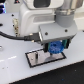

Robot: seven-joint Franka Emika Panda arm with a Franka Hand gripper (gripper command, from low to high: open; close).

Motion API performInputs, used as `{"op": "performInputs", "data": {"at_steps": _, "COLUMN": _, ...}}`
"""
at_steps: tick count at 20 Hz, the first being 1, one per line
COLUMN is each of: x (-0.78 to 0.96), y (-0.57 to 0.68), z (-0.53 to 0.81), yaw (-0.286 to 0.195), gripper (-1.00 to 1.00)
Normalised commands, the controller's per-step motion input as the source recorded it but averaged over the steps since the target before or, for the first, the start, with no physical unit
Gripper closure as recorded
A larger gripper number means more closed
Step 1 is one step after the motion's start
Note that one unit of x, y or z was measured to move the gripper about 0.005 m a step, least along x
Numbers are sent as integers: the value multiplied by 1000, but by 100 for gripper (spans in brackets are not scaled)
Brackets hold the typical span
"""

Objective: Insert the blue gear onto the right peg, followed by the red gear

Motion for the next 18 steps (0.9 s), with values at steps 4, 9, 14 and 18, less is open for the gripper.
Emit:
{"op": "performInputs", "data": {"at_steps": 4, "x": 114, "y": -115, "z": -7, "yaw": 0, "gripper": 100}}
{"op": "performInputs", "data": {"at_steps": 9, "x": 82, "y": -111, "z": -135, "yaw": 0, "gripper": 100}}
{"op": "performInputs", "data": {"at_steps": 14, "x": 119, "y": -72, "z": -160, "yaw": 0, "gripper": 100}}
{"op": "performInputs", "data": {"at_steps": 18, "x": 133, "y": -51, "z": -190, "yaw": 0, "gripper": 100}}
